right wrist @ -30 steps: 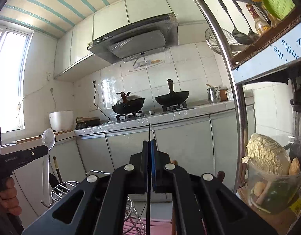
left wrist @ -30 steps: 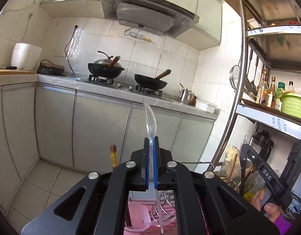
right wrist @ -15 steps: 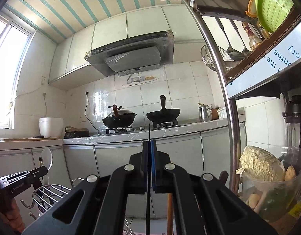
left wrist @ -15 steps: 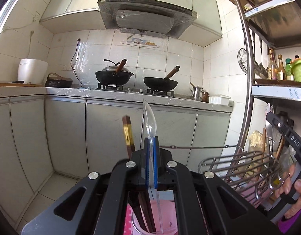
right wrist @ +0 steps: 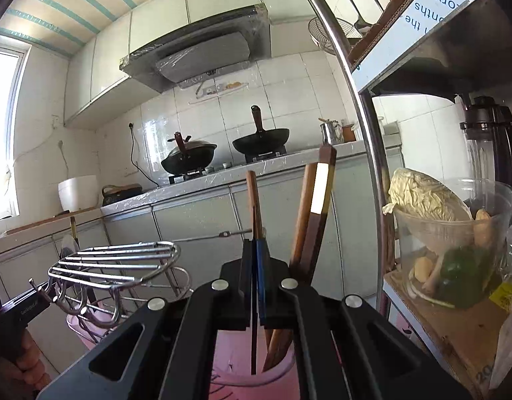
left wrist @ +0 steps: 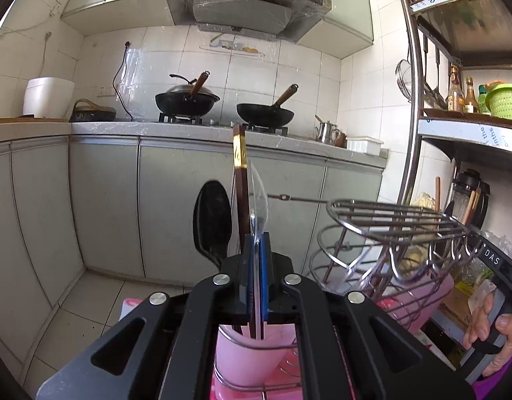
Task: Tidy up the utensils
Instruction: 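Lower both utensils into the pink cup and open both tools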
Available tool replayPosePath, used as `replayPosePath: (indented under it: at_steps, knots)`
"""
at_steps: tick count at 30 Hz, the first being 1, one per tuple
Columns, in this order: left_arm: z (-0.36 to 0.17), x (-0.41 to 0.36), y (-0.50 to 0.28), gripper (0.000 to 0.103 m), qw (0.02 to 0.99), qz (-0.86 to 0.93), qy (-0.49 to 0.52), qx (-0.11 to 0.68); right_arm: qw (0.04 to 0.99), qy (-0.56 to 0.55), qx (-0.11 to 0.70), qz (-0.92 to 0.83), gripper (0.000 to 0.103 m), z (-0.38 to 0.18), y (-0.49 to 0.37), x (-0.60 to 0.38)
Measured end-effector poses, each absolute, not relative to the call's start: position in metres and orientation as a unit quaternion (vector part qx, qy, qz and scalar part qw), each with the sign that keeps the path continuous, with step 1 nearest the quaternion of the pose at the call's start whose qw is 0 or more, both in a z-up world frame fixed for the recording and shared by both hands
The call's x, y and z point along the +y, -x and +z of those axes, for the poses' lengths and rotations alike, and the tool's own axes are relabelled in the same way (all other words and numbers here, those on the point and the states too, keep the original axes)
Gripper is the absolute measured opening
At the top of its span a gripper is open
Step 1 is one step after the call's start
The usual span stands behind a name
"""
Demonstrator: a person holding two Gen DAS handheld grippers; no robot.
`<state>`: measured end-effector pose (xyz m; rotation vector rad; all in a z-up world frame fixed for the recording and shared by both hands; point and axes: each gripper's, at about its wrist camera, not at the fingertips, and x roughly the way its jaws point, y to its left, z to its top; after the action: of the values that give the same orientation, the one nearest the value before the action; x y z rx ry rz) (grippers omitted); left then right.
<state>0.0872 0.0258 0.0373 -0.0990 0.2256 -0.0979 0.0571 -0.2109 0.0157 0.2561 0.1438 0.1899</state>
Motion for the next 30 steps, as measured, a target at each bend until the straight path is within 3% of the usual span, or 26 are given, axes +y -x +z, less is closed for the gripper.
replayPosePath:
  at_steps: [18, 21, 23, 25, 30]
  knots:
    - [0.024, 0.024, -0.078, 0.003, 0.977, -0.061, 0.069, 0.194, 0.969, -0.136, 0.184, 0.093, 0.006, -0.005, -0.046, -0.199]
    - [0.027, 0.023, -0.076, 0.003, 0.974, -0.065, 0.071, 0.205, 0.966, -0.137, 0.195, 0.103, 0.016, -0.001, -0.045, -0.197]
    - [0.029, 0.022, -0.075, 0.004, 0.972, -0.070, 0.075, 0.213, 0.966, -0.131, 0.200, 0.102, 0.033, 0.003, -0.042, -0.195]
    - [0.031, 0.021, -0.072, 0.005, 0.971, -0.069, 0.076, 0.215, 0.967, -0.124, 0.200, 0.101, 0.040, 0.006, -0.038, -0.192]
    - [0.039, 0.018, -0.063, 0.009, 0.973, -0.064, 0.069, 0.211, 0.967, -0.110, 0.211, 0.093, 0.040, 0.012, -0.028, -0.191]
